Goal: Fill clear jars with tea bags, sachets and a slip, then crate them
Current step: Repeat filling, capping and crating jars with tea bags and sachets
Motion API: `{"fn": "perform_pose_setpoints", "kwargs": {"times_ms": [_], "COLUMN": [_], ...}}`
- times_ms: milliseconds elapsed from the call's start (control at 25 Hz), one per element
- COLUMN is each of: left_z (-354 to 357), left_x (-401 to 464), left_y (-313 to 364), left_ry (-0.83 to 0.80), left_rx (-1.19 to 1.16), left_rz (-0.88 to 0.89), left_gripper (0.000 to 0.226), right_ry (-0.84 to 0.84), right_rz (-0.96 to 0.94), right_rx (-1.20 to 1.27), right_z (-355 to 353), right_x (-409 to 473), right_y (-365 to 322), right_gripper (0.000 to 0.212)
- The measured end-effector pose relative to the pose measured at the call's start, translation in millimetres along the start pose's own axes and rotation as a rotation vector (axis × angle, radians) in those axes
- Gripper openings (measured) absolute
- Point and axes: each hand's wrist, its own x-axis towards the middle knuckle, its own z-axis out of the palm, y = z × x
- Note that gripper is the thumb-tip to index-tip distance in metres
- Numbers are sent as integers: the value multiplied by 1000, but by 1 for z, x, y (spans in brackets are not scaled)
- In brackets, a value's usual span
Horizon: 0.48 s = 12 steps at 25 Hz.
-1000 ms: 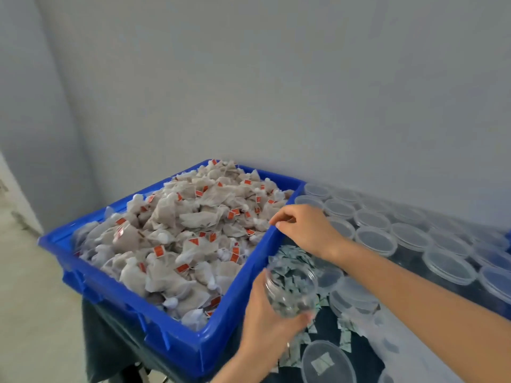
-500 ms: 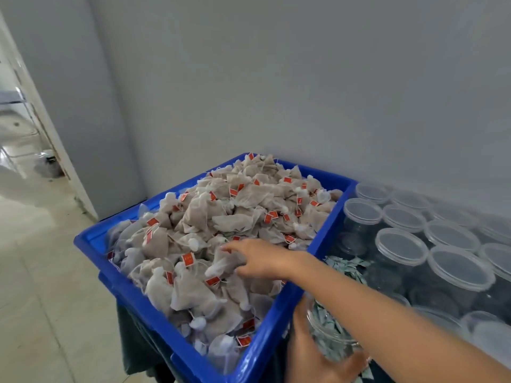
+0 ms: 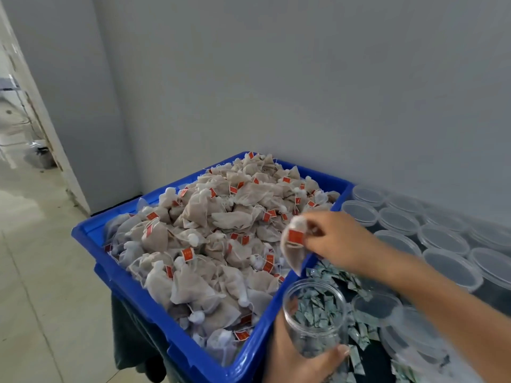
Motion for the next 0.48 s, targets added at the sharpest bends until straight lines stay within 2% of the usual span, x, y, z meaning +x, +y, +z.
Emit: {"fn": "perform_pose_setpoints", "kwargs": {"times_ms": [80, 120, 160, 240, 320, 400, 480], "left_z": [4, -3, 1, 5, -4, -11, -13], "left_x": [-23, -26, -33, -36, -38, -39, -38], "left_y": [-3, -7, -15, -21, -29, -29, -31], "left_ry": [76, 154, 125, 40, 38, 54, 43], "left_rx": [18, 230, 359, 81, 4, -41, -26], "left_rz": [2, -58, -100, -114, -125, -149, -145], "left_gripper": [88, 82, 99, 105, 111, 115, 113], "right_ry": [-229, -358, -423, -294, -153, -243, -474], "right_rz": [82, 100, 92, 27, -36, -61, 15], "right_rx": [-89, -163, -238, -254, -206, -308, -419], "right_z": [-15, -12, -6, 8, 25, 53, 82], "right_x": [-39, -54, -64, -57, -31, 2, 27], "right_y": [3, 1, 1, -10, -23, -29, -31], "right_gripper": [18, 22, 31, 40, 36, 37, 41]}}
